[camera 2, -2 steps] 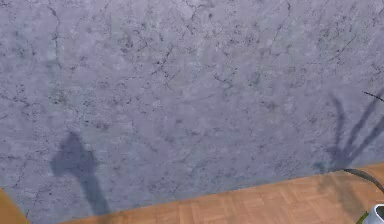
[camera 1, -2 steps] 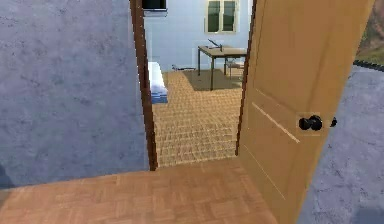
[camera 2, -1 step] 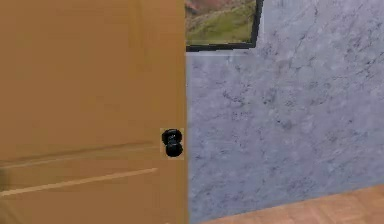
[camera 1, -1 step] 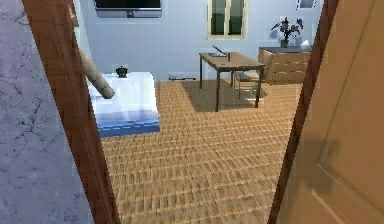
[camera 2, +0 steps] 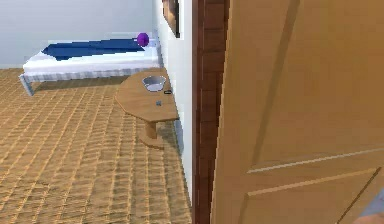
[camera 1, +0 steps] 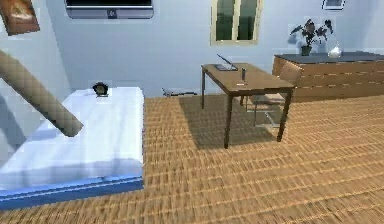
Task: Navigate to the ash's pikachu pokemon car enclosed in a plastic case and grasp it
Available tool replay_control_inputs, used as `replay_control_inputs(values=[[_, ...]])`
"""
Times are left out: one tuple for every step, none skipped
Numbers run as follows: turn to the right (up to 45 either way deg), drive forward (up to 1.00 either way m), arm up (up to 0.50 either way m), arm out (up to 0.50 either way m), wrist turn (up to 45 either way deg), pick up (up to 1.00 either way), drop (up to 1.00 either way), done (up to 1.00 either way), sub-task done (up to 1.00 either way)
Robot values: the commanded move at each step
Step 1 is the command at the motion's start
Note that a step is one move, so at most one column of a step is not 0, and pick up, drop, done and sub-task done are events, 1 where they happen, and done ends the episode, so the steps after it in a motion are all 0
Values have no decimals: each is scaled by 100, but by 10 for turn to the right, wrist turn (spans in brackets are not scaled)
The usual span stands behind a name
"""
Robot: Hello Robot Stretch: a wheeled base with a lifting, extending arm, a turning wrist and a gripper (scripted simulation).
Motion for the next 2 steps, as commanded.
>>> replay_control_inputs(values=[[-90, 0, 0, 0, 0, 0, 0, 0, 0], [0, 5, 0, 0, 0, 0, 0, 0, 0]])
